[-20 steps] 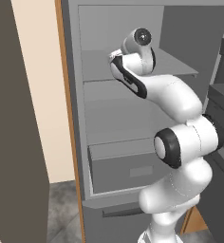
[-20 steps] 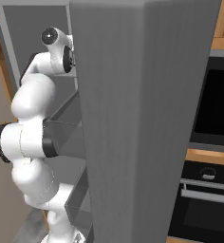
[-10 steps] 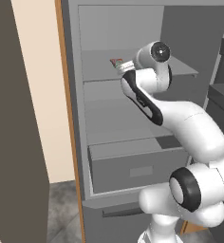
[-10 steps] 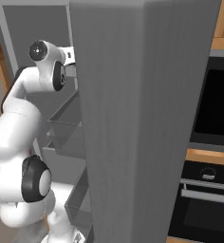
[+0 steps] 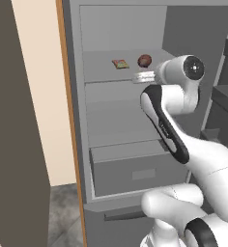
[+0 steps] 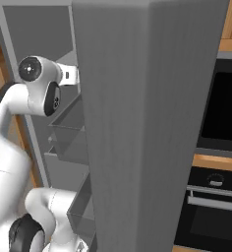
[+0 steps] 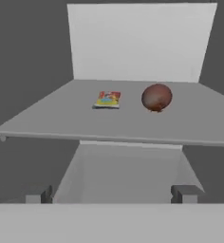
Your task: Move the onion and bar from the second highest shelf to the top shelf to make space. Then, place the pitcher from the counter on the cleared second highest shelf.
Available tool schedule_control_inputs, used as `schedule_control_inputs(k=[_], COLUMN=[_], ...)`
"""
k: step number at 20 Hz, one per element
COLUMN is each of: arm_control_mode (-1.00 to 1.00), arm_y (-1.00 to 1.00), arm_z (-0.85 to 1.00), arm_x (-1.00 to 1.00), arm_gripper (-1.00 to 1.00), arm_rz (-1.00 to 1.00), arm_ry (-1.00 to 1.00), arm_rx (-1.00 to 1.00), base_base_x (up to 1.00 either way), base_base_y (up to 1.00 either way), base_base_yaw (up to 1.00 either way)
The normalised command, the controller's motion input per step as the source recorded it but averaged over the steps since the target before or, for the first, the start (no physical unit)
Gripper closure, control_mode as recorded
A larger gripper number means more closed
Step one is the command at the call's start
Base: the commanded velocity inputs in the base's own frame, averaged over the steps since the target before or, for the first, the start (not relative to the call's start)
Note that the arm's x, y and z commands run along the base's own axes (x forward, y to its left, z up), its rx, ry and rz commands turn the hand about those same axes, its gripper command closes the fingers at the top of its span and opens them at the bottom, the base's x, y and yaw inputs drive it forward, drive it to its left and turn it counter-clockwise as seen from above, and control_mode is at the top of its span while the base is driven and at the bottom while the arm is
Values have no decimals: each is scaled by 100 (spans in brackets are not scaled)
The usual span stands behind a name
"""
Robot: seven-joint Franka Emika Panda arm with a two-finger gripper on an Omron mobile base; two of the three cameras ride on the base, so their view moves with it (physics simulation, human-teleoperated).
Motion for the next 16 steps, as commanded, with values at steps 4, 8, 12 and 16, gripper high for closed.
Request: schedule_control_inputs(k=[4,8,12,16], arm_control_mode=[-100,-100,-100,-100], arm_y=[-9,-15,-28,-19], arm_z=[-2,-1,-7,-9], arm_x=[-100,-100,-89,-30], arm_gripper=[-100,-100,-100,-100], arm_rz=[-8,-13,-14,-4], arm_ry=[7,12,18,16], arm_rx=[15,14,5,0], base_base_x=[0,0,0,0], base_base_y=[0,0,0,0], base_base_yaw=[0,0,0,0])
